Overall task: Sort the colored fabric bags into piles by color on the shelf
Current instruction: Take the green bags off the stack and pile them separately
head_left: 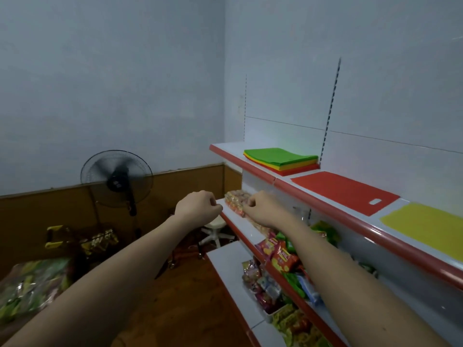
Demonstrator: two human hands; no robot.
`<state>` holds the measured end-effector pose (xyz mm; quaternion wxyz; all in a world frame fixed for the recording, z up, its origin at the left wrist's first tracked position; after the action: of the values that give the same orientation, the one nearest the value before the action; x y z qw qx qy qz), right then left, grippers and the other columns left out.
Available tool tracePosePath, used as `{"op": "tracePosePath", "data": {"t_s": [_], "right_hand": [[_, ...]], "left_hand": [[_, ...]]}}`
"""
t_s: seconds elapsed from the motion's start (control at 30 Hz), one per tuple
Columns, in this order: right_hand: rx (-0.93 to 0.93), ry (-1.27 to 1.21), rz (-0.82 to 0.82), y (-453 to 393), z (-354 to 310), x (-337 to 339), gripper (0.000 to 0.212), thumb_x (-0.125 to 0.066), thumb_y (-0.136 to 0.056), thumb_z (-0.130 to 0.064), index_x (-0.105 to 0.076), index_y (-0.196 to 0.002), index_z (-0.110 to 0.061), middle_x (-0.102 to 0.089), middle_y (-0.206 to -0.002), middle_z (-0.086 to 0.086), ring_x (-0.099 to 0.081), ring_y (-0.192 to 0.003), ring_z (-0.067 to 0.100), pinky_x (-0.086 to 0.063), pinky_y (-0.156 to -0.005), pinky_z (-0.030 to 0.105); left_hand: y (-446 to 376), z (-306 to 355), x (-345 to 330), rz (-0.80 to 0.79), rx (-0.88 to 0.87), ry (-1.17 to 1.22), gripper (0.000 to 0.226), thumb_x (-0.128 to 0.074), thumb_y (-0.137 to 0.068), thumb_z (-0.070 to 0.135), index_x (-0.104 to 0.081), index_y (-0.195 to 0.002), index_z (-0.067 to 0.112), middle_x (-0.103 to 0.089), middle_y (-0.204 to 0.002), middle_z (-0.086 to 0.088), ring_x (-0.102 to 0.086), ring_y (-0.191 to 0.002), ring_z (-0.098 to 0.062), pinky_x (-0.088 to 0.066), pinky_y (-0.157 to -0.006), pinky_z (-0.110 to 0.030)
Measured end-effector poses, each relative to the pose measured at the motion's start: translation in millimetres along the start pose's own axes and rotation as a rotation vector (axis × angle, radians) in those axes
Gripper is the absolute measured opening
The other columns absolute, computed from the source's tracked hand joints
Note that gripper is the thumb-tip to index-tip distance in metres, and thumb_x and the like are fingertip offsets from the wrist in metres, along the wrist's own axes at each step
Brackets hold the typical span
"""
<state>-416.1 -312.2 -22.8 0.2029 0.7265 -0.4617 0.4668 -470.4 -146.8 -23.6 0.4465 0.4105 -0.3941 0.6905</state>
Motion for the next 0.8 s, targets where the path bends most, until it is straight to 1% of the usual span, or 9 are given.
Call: {"op": "tracePosePath", "data": {"t_s": [0.07,0.2,0.27,0.33,0.4,0.47,0.6,0.73,0.8], "right_hand": [[0.009,0.014,-0.012,-25.8,-7.5,-11.1,0.023,-0.053,-0.090,-0.028,-0.053,-0.070,-0.018,-0.047,-0.063,-0.002,-0.046,-0.057,0.017,-0.038,-0.055,0.031],[0.001,0.036,-0.037,-78.5,-5.0,-28.7,0.027,-0.054,-0.091,-0.027,-0.061,-0.082,-0.003,-0.049,-0.064,-0.005,-0.050,-0.061,0.018,-0.039,-0.056,0.032],[0.018,0.040,-0.038,-103.8,-0.5,-36.7,0.028,-0.054,-0.090,-0.026,-0.061,-0.085,0.000,-0.055,-0.067,-0.001,-0.052,-0.064,0.018,-0.038,-0.057,0.031],[0.033,0.039,-0.041,-129.4,6.2,-47.0,0.025,-0.055,-0.089,-0.026,-0.062,-0.085,-0.002,-0.057,-0.070,-0.003,-0.054,-0.066,0.015,-0.040,-0.058,0.033],[0.040,0.053,-0.058,-154.9,12.4,-57.7,0.026,-0.055,-0.089,-0.030,-0.066,-0.082,-0.008,-0.058,-0.071,-0.008,-0.057,-0.068,0.011,-0.049,-0.061,0.037],[0.049,0.077,-0.060,-180.9,15.9,-64.6,0.026,-0.053,-0.088,-0.035,-0.065,-0.077,-0.015,-0.064,-0.074,-0.001,-0.063,-0.073,0.018,-0.054,-0.066,0.042],[0.075,0.103,-0.067,-228.8,17.0,-71.6,0.027,-0.052,-0.093,-0.038,-0.057,-0.071,-0.022,-0.062,-0.074,0.000,-0.062,-0.072,0.019,-0.051,-0.061,0.037],[0.090,0.117,-0.057,-283.6,17.2,-72.7,0.023,-0.053,-0.094,-0.037,-0.059,-0.078,-0.021,-0.064,-0.080,0.000,-0.061,-0.073,0.017,-0.049,-0.061,0.034],[0.084,0.127,-0.068,-307.9,15.8,-78.0,0.021,-0.054,-0.093,-0.037,-0.060,-0.081,-0.021,-0.065,-0.081,0.000,-0.062,-0.073,0.016,-0.053,-0.064,0.035]], "left_hand": [[-21.5,-19.8,2.3,0.006,0.004,0.001,0.023,-0.053,-0.093,0.044,-0.063,-0.095,0.024,-0.064,-0.081,0.006,-0.063,-0.073,-0.010,-0.052,-0.059,-0.026],[-61.3,-53.2,-7.9,0.005,0.010,0.030,0.025,-0.053,-0.094,0.046,-0.063,-0.097,0.024,-0.064,-0.081,0.008,-0.063,-0.072,-0.008,-0.046,-0.053,-0.022],[-78.7,-68.2,-21.0,-0.022,0.019,0.044,0.025,-0.053,-0.094,0.047,-0.063,-0.099,0.024,-0.065,-0.085,0.008,-0.063,-0.073,-0.007,-0.046,-0.054,-0.021],[-98.0,-81.4,-32.4,-0.042,0.014,0.044,0.026,-0.053,-0.093,0.047,-0.062,-0.104,0.025,-0.065,-0.091,0.008,-0.062,-0.076,-0.006,-0.050,-0.057,-0.022],[-119.6,-91.9,-41.2,-0.050,0.016,0.058,0.028,-0.053,-0.092,0.049,-0.062,-0.106,0.026,-0.065,-0.095,0.009,-0.061,-0.079,-0.006,-0.052,-0.061,-0.025],[-142.4,-98.8,-46.2,-0.047,0.018,0.079,0.029,-0.053,-0.092,0.050,-0.062,-0.106,0.027,-0.065,-0.097,0.009,-0.061,-0.081,-0.006,-0.054,-0.063,-0.026],[-191.2,-104.9,-52.3,-0.050,0.015,0.063,0.027,-0.053,-0.092,0.049,-0.061,-0.105,0.026,-0.064,-0.092,0.010,-0.061,-0.080,-0.006,-0.045,-0.057,-0.023],[-239.7,-116.9,-52.9,-0.010,0.014,0.090,0.029,-0.053,-0.090,0.051,-0.061,-0.105,0.028,-0.064,-0.093,0.011,-0.061,-0.081,-0.006,-0.056,-0.066,-0.028],[-260.8,-126.2,-53.9,-0.012,0.012,0.081,0.030,-0.054,-0.090,0.051,-0.061,-0.105,0.027,-0.064,-0.093,0.010,-0.061,-0.082,-0.006,-0.056,-0.066,-0.028]]}}
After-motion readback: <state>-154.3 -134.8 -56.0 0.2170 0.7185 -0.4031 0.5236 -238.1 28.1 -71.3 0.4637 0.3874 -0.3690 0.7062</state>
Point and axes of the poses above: each hand's wrist, its own y-axis away from the middle knuckle, its own x-axis out of the back of the hand, z = x × y, the point moved 7 cm from there along -y, towards the middle knuckle
